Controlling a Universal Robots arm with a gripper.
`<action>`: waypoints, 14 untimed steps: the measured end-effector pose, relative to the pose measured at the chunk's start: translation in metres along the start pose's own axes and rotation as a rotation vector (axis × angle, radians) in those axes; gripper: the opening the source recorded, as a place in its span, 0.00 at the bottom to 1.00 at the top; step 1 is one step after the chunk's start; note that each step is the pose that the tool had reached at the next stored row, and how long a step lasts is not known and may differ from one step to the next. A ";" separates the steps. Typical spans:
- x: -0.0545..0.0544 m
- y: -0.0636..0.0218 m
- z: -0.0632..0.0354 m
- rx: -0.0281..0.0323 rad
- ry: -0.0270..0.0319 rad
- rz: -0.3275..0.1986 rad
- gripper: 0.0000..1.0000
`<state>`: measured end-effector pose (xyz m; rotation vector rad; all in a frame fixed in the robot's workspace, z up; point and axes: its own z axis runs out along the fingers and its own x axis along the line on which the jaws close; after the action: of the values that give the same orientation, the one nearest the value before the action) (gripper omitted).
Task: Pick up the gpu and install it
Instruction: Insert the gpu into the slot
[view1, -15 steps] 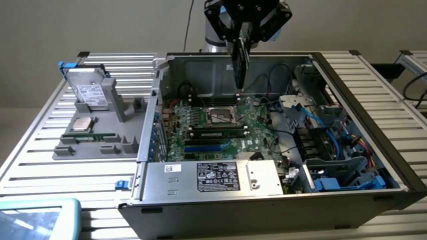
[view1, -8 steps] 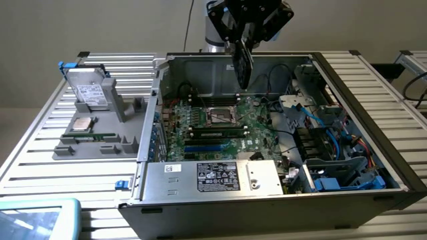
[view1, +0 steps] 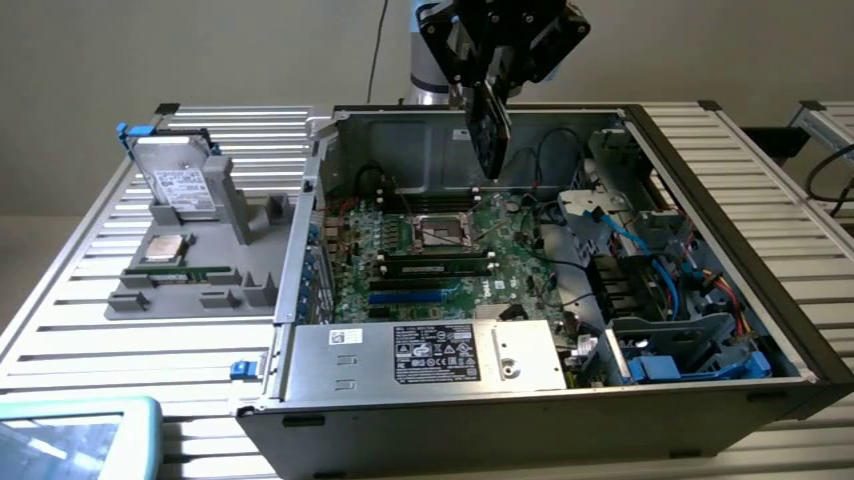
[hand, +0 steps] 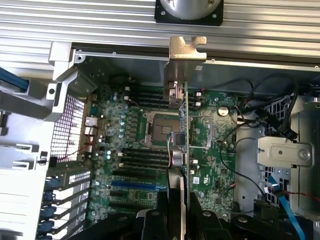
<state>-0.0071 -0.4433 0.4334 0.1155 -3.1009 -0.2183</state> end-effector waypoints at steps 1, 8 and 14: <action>0.000 0.0000 0.0000 0.0000 0.0000 0.000 0.27; 0.000 0.0000 0.0000 0.0001 -0.0004 -0.001 0.27; 0.000 0.0000 0.0001 0.0027 0.0120 -0.102 0.27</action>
<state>-0.0071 -0.4433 0.4333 0.2737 -3.0865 -0.2153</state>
